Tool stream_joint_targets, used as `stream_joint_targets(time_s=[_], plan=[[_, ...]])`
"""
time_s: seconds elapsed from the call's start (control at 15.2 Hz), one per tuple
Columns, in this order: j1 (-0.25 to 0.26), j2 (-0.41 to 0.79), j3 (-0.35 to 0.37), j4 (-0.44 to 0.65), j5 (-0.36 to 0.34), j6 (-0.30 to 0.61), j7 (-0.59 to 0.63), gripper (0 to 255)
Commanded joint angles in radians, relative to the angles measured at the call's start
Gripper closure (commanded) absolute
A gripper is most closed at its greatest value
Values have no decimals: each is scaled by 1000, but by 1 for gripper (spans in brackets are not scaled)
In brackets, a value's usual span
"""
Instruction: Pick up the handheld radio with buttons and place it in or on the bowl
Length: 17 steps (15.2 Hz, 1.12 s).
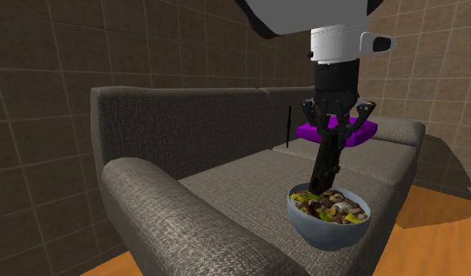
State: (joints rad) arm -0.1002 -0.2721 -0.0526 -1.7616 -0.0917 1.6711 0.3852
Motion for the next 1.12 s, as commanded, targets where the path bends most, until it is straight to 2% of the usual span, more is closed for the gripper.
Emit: stream_joint_targets(time_s=[0.0, 0.07, 0.59, 0.66, 0.99, 1.06], plan=[[0, -8, -1, -37, -1, 30, 2, 255], [-1, -13, -1, -62, -1, 49, 3, 255], [-1, -13, -1, -62, -1, 49, 3, 255], [-1, -13, -1, -62, -1, 50, 3, 0], [-1, -13, -1, -62, -1, 49, 3, 0], [0, -10, 1, -25, -1, 15, 3, 0]])
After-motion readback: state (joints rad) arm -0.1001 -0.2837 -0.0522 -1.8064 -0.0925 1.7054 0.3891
